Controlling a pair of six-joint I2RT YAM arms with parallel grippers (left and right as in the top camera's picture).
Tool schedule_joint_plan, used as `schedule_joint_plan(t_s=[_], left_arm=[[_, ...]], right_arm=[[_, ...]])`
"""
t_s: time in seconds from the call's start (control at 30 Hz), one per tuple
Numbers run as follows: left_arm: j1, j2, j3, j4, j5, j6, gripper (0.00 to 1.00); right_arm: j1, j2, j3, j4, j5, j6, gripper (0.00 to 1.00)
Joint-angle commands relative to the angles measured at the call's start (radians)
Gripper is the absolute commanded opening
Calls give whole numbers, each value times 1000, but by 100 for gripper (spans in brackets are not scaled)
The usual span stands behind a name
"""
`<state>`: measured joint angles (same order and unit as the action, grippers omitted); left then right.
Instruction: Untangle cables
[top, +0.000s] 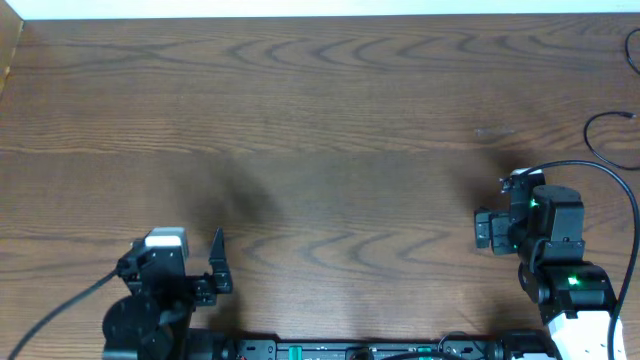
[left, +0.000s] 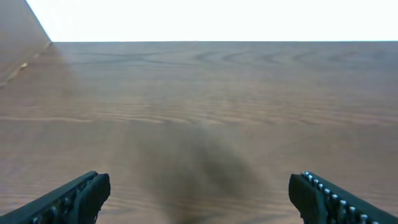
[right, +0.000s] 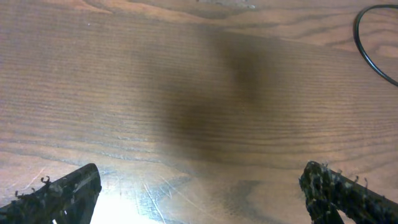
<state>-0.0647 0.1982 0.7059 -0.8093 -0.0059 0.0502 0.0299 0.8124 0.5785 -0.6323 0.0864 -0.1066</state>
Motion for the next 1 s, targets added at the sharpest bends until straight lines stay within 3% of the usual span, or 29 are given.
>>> schedule_joint_plan(t_s=[0.0, 0.43, 0.73, 0.97], left_arm=[[35, -101, -74, -5, -5, -4, 98], [53, -196, -208, 42, -3, -6, 98], [52, -196, -465, 414, -2, -7, 98], [52, -196, -565, 559, -3, -6, 98]], right_arm=[[-6, -1, 0, 0, 12, -6, 99], [-6, -1, 0, 0, 12, -6, 99], [-6, -1, 0, 0, 12, -6, 99], [-6, -1, 0, 0, 12, -6, 99]])
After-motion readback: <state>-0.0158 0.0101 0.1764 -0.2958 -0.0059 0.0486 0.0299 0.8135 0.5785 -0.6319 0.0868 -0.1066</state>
